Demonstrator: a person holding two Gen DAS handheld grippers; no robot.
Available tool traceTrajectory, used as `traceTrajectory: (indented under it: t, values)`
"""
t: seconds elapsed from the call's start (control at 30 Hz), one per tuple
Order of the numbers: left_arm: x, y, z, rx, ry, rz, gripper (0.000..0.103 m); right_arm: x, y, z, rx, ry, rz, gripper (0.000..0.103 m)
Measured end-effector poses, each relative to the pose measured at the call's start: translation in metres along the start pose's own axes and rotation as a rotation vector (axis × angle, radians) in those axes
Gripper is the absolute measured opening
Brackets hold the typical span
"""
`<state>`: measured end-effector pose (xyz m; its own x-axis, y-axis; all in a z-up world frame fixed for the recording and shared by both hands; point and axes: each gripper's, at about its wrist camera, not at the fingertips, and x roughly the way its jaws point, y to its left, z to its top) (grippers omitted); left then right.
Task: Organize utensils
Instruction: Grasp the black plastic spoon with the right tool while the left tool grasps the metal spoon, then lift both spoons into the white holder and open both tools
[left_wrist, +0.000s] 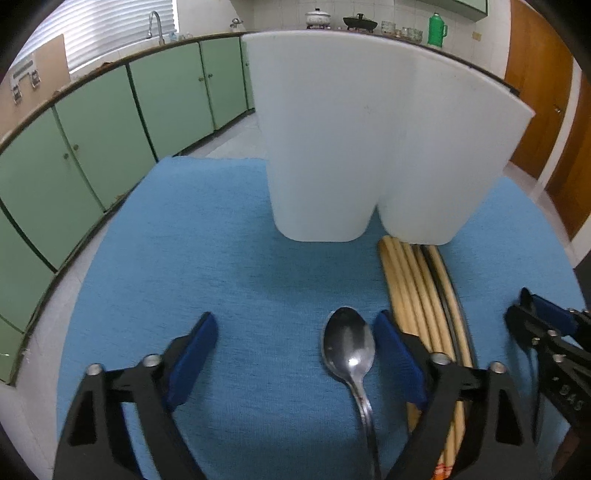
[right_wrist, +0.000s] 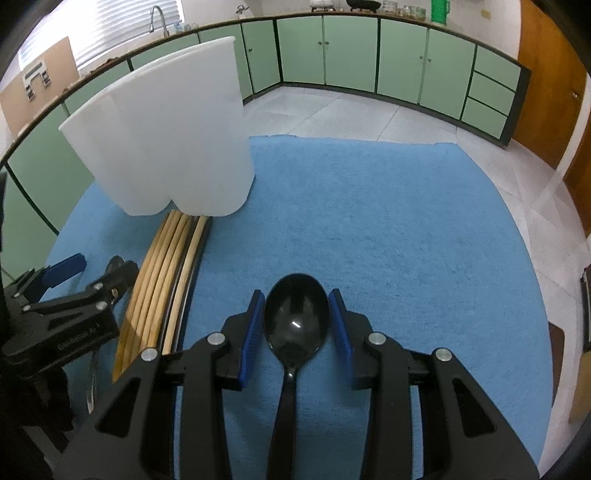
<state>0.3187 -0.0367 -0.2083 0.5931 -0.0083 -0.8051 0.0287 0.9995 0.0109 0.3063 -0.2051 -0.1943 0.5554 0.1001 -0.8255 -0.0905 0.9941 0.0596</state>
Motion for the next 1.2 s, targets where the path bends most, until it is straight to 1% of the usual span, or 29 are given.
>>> traceTrajectory:
  t: [0.03, 0.07, 0.1, 0.13, 0.17, 0.2, 0.3, 0.37, 0.47, 0.53, 0.57, 0.63, 0.7, 0.8, 0.97, 1.0, 1.03, 1.2]
  values:
    - [-0.002, -0.002, 0.0, 0.007, -0.002, -0.011, 0.07, 0.0, 0.0, 0.001, -0.004, 0.007, -0.002, 0.035]
    - [-0.003, -0.003, -0.001, 0.012, -0.003, -0.023, 0.061, 0.001, 0.0, 0.002, -0.001, 0.011, -0.002, 0.034]
    - [-0.005, -0.004, -0.001, 0.017, -0.007, -0.039, 0.051, 0.001, -0.001, 0.003, 0.003, 0.016, 0.001, 0.034]
    - [-0.006, -0.005, -0.002, 0.023, -0.01, -0.059, 0.044, 0.001, -0.001, 0.005, 0.008, 0.021, 0.004, 0.034]
    - [-0.008, -0.007, -0.003, 0.026, -0.012, -0.07, 0.031, 0.001, -0.001, 0.006, 0.011, 0.022, 0.007, 0.034]
    - [-0.009, -0.007, -0.003, 0.026, -0.015, -0.083, 0.027, 0.0, -0.002, 0.006, 0.017, 0.022, 0.013, 0.034]
    - [-0.011, -0.006, -0.004, 0.027, -0.027, -0.103, 0.027, -0.006, -0.006, 0.005, 0.031, -0.013, 0.028, 0.034]
    - [-0.016, -0.001, -0.008, 0.001, -0.055, -0.144, 0.027, -0.014, -0.008, 0.005, 0.03, -0.065, 0.044, 0.034]
    - [-0.031, 0.011, -0.014, -0.029, -0.142, -0.182, 0.026, -0.029, -0.01, 0.001, 0.021, -0.145, 0.062, 0.034]
    - [-0.05, 0.018, -0.02, -0.041, -0.235, -0.203, 0.026, -0.039, -0.01, 0.001, 0.013, -0.199, 0.066, 0.034]
    - [-0.056, 0.02, -0.023, -0.037, -0.264, -0.2, 0.026, -0.045, -0.011, 0.001, 0.007, -0.237, 0.071, 0.034]
    - [-0.074, 0.023, -0.03, -0.02, -0.337, -0.2, 0.026, -0.054, -0.012, 0.004, -0.002, -0.287, 0.083, 0.034]
    - [-0.09, 0.024, -0.034, -0.012, -0.394, -0.203, 0.026, -0.06, -0.011, 0.01, -0.016, -0.32, 0.084, 0.034]
    - [-0.108, 0.031, -0.037, -0.022, -0.458, -0.208, 0.026, -0.07, -0.01, 0.011, -0.03, -0.37, 0.1, 0.034]
    - [-0.129, 0.044, -0.029, -0.033, -0.541, -0.211, 0.026, -0.089, -0.012, 0.02, -0.044, -0.447, 0.138, 0.034]
    - [-0.132, 0.045, -0.027, -0.035, -0.552, -0.214, 0.026, -0.093, -0.012, 0.024, -0.051, -0.462, 0.144, 0.034]
    - [-0.137, 0.043, -0.033, -0.036, -0.563, -0.217, 0.026, -0.096, -0.011, 0.025, -0.054, -0.471, 0.147, 0.034]
    - [-0.155, 0.049, -0.025, -0.052, -0.618, -0.219, 0.026, -0.112, -0.015, 0.044, -0.046, -0.536, 0.191, 0.034]
